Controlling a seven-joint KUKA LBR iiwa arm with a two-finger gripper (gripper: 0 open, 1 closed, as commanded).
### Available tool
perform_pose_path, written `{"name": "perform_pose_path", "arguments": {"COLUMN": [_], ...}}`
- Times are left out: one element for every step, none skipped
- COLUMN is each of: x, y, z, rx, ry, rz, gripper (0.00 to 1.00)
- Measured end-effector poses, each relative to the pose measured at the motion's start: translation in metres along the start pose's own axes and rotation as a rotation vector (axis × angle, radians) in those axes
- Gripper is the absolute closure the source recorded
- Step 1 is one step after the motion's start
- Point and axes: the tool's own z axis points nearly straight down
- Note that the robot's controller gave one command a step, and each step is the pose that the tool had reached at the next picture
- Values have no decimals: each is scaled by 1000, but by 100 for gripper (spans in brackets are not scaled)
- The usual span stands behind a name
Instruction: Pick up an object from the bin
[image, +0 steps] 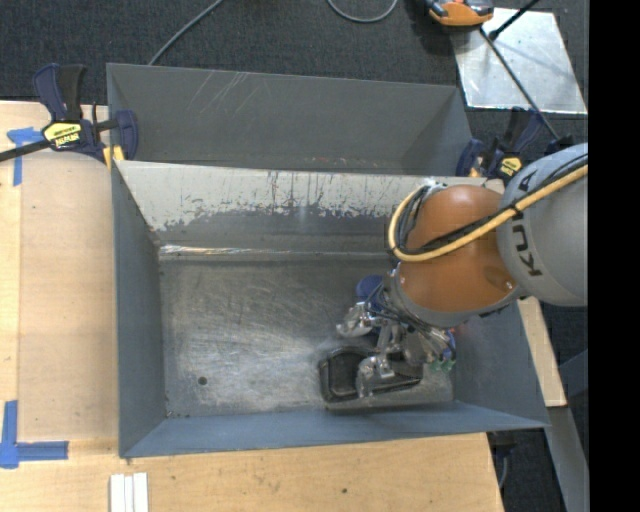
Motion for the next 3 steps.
{"name": "perform_pose_path", "arguments": {"x": [-2,-24,-29], "y": [17,3,-9], "z": [-78,-30,-132], "rx": [7,9,14], "ry": [-37,-50,-36], "rz": [32,-262,-282], "gripper": [100,100,100]}}
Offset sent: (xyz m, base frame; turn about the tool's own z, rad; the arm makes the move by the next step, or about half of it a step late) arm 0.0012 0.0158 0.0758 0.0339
